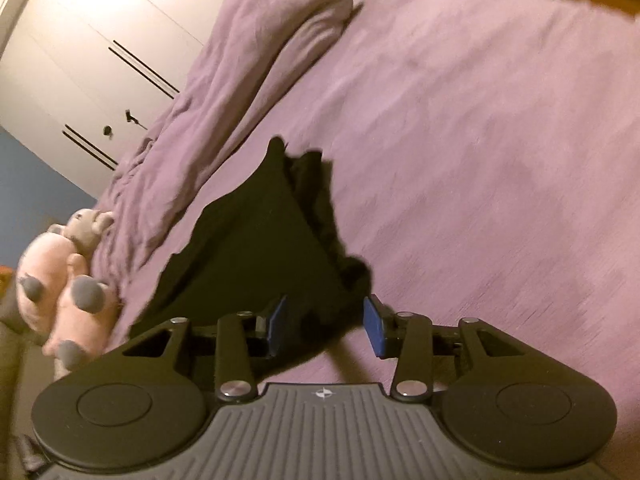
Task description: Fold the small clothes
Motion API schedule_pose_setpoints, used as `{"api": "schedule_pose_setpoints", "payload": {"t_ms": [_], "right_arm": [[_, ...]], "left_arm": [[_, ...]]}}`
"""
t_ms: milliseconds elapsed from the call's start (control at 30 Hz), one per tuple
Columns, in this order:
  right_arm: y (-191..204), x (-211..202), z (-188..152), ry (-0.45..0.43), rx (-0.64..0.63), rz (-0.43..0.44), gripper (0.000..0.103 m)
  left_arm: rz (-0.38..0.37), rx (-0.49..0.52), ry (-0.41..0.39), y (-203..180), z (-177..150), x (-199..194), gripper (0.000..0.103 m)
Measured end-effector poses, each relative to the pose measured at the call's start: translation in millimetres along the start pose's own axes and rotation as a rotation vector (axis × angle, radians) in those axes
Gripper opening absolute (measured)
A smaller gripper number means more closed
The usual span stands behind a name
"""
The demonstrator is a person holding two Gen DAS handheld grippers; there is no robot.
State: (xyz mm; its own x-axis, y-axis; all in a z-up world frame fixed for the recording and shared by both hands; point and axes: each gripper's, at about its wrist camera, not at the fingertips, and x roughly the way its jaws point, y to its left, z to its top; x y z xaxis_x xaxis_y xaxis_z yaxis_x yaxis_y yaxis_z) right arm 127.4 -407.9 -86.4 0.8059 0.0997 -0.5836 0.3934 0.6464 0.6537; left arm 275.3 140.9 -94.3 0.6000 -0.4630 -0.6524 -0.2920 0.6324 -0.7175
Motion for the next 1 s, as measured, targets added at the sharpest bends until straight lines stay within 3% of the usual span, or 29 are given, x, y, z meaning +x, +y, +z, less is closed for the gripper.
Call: {"api": "schedule_pose_setpoints", "payload": {"t_ms": [67, 133, 167, 200, 267, 400, 433, 500, 533, 567, 667, 800, 867, 933, 1000], "right_arm": [[-6, 6, -2, 0.010, 0.060, 0.025, 0.041], [-10, 10, -3, -0.004, 0.108, 0.044, 0.038], [-12, 12, -2, -0.012, 0.127, 0.044, 0.034], [-11, 14, -1, -0.018, 0.141, 0.044, 0.027], [-13, 19, -1, -0.024, 0.168, 0.037, 0.016], [-11, 24, -1, -0.030, 0.156, 0.005, 0.009], [-14, 22, -2, -0.031, 0.192, 0.048, 0.009], [-33, 19, -4, -0.031, 0.367, 0.243, 0.008], [-39, 17, -4, -0.039, 0.402, 0.267, 0.008], [-39, 15, -3, -0.048, 0.375, 0.228, 0.008], [-23, 16, 0, -0.015, 0.138, 0.013, 0.007], [4, 11, -1, -0.024, -0.046, -0.092, 0.010], [18, 4, 0, -0.055, -0.124, -0.166, 0.018], [36, -5, -6, -0.125, -0.242, -0.242, 0.020], [53, -13, -9, -0.171, -0.332, -0.241, 0.020]], "left_arm": [[-0.019, -0.068, -0.011, 6, 2, 6, 0.054], [-0.032, -0.125, -0.025, 10, 6, 9, 0.043], [-0.028, -0.135, -0.028, 11, 8, 10, 0.029], [-0.016, -0.137, -0.026, 10, 12, 13, 0.021], [0.001, -0.125, -0.033, 9, 16, 16, 0.021], [-0.010, -0.085, -0.053, 3, 20, 10, 0.016], [-0.032, -0.088, -0.056, 2, 22, 8, 0.016], [-0.075, -0.106, -0.068, 3, 25, 2, 0.014], [-0.080, -0.103, -0.076, 3, 27, -1, 0.014], [-0.073, -0.088, -0.085, 3, 28, -3, 0.013], [-0.010, -0.036, -0.081, 3, 28, -3, 0.012], [0.060, 0.044, -0.061, 3, 25, 1, 0.015], [0.072, 0.059, -0.065, 3, 23, 2, 0.019], [0.063, 0.052, -0.066, 3, 24, 4, 0.022], [0.044, 0.028, -0.065, 5, 26, 7, 0.028]]}}
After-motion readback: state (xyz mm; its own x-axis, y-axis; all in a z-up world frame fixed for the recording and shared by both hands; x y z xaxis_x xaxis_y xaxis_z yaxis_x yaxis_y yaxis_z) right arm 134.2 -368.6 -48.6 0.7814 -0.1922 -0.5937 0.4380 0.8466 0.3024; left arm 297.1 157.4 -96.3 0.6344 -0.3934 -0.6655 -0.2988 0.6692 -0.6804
